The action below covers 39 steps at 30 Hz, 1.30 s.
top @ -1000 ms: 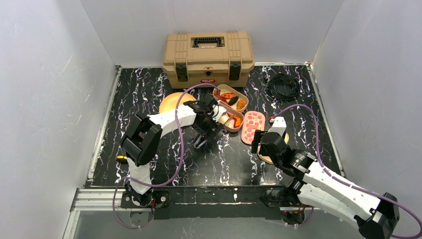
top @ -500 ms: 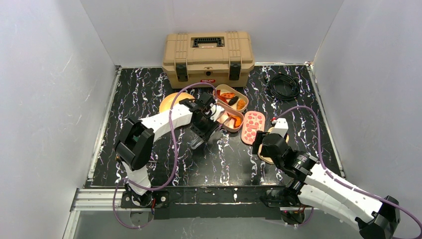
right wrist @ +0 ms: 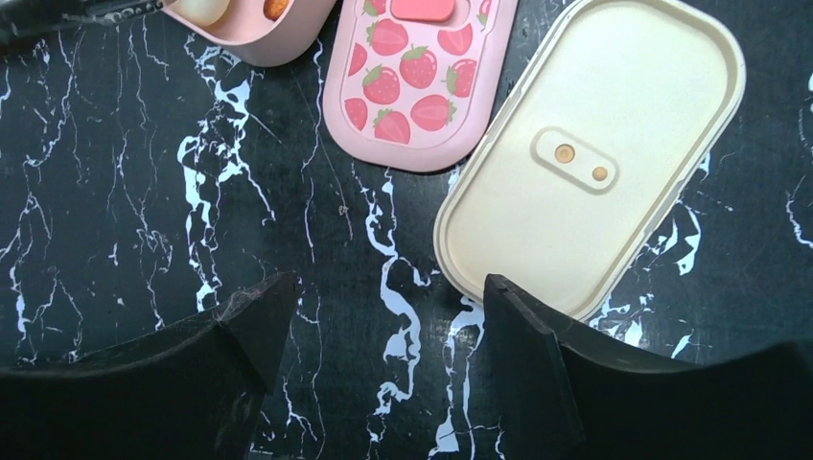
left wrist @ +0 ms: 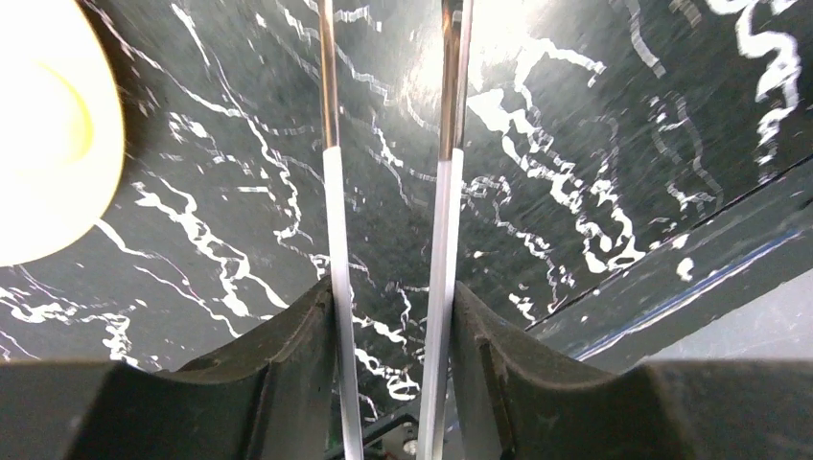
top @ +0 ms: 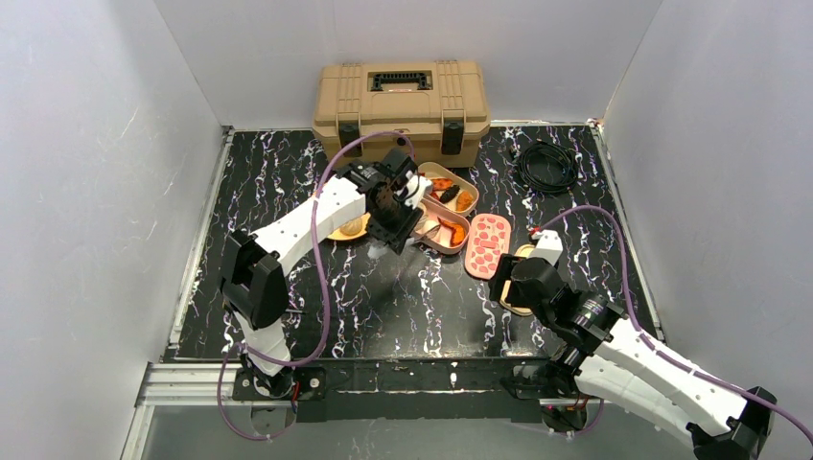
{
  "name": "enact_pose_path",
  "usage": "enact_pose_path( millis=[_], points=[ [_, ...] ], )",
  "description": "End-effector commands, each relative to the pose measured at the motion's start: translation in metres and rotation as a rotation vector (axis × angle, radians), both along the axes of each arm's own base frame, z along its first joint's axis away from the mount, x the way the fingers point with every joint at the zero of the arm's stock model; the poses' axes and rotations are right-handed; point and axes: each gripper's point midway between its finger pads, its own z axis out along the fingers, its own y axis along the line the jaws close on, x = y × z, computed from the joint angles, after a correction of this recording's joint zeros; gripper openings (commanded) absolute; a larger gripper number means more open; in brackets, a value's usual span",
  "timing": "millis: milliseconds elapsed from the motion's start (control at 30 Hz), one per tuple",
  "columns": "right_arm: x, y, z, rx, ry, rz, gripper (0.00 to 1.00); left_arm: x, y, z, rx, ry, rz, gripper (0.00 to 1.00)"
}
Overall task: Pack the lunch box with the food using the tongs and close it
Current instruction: Pick up the fake food from the packing box.
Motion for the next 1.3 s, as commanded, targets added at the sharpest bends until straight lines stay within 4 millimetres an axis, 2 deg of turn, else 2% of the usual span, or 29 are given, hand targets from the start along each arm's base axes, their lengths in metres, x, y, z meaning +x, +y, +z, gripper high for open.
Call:
enact_pose_path(
  millis=[0,300,600,1267],
  points=[
    [-0.005,0.007,0.014,0.065,0.019,0.007,0.80,0.005,-0.006,0.049,-0.067,-0.062,0.042,0.35],
    [-0.014,0.016,0.021,0.087,0.054,0.074,0.79,0.018,-0.009,0.050,0.006,-0.062,0.069,0.31],
    [-0.017,0.021,0.024,0.091,0.060,0.113,0.79,0.025,-0.027,0.053,-0.005,-0.032,0.110,0.41],
    [-0.019,0.023,0.017,0.091,0.065,0.135,0.79,0.036,-0.047,0.041,-0.016,0.020,0.169,0.48]
  ],
)
